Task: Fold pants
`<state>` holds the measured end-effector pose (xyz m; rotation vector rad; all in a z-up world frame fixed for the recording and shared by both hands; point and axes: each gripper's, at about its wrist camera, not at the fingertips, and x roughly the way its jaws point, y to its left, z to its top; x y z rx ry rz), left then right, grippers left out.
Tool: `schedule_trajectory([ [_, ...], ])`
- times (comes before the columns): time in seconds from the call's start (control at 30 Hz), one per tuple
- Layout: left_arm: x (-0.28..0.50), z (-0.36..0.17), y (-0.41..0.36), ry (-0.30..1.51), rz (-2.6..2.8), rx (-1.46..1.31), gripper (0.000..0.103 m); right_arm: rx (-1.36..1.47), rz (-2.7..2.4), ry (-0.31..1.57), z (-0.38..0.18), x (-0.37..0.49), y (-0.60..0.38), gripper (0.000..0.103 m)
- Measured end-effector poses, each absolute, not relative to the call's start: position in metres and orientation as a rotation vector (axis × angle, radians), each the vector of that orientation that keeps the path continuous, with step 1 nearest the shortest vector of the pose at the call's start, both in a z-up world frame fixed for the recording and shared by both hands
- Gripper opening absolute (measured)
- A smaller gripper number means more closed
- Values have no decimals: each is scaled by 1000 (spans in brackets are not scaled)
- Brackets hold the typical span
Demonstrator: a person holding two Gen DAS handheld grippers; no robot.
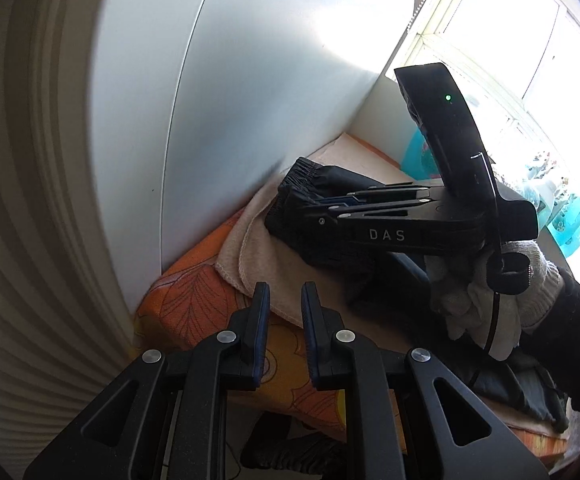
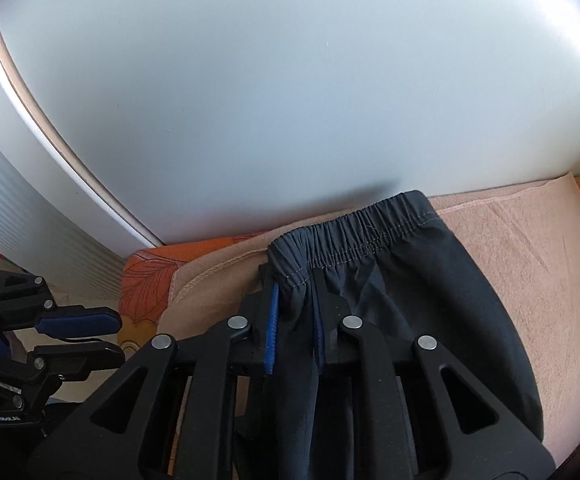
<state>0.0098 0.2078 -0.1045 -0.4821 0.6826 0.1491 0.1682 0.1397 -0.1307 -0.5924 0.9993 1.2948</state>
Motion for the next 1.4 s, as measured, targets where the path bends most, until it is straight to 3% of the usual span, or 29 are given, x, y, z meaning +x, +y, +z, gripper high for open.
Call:
schedule_trajectory([
  [0.07,9,-98,205,672,143,-470,14,-538,1309,992,-121,169,128,41],
  [0.4,33,-58,167,623,-31,-361,15,-248,1074,819,-38,161,-34,44],
  [0.47,44,-52,149,626,-104,-333,33,-190,974,789,-29,152,-75,46],
  [0.57,64,-45,113,643,-219,-277,34,-92,795,767,-22,143,-148,59],
  [0.7,88,-40,55,671,-382,-189,34,-19,563,769,-19,152,-240,59],
  [0.77,100,-42,26,693,-464,-156,47,13,459,776,-22,148,-285,59],
  [0.93,116,-49,-47,771,-641,-81,56,100,239,800,-22,140,-393,59],
  [1.4,108,-71,-202,871,-907,271,60,343,-70,839,-29,140,-579,61],
])
